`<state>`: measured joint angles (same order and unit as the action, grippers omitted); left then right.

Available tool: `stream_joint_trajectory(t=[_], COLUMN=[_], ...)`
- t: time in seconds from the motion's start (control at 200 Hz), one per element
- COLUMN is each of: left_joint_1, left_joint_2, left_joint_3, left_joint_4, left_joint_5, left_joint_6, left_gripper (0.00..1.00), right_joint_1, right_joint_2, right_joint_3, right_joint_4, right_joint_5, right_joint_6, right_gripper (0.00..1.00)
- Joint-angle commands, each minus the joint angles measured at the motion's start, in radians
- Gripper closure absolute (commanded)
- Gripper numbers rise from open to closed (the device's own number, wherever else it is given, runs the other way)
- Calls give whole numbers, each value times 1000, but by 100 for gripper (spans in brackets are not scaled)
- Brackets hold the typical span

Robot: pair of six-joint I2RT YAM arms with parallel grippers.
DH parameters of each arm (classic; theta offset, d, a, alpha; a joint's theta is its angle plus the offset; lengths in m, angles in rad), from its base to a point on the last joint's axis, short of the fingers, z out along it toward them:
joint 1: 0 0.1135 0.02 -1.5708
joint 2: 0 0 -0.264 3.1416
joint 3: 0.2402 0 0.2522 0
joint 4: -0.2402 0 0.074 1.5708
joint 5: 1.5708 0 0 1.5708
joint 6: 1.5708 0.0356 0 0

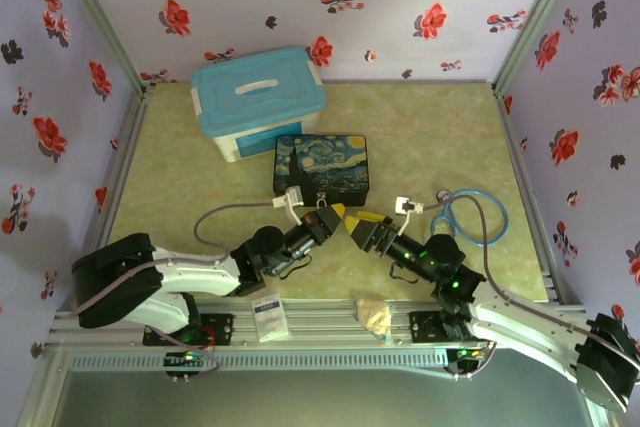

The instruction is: Unlock the padlock with the key

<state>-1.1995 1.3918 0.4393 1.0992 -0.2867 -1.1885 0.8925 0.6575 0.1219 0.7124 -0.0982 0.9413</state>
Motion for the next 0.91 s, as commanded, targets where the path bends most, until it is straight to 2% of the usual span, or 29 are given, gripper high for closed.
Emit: stream_joint_trajectory(t=[0.0,0.16,0.41,0.515,0.71,0.9], left_joint_1=[-1,-4,-5,-5,-5,-5], left_joint_2=[-37,-65,-86,-93,-92,-85], left_joint_3=[31,31,30,26,14,15], left_joint_4=[34,46,77,70,75,77], left_joint_5=[26,28,31,32,21,25], left_joint_6=[94,138,144,135,124,121], left_gripper=[100,100,100,100,100,100], right_joint_1=[-17,-17,-17,-17,-18,-18], right_joint_2=[48,121,181,183,145,146], right_joint_3=[-28,-21,-26,-40,-35,-25], right_joint_4=[200,310,423,442,385,373], right_joint_5=[-93,-147,-136,-108,-77,-75], right_joint_6=[66,88,112,113,87,82], right_gripper=[14,35,56,58,73,74])
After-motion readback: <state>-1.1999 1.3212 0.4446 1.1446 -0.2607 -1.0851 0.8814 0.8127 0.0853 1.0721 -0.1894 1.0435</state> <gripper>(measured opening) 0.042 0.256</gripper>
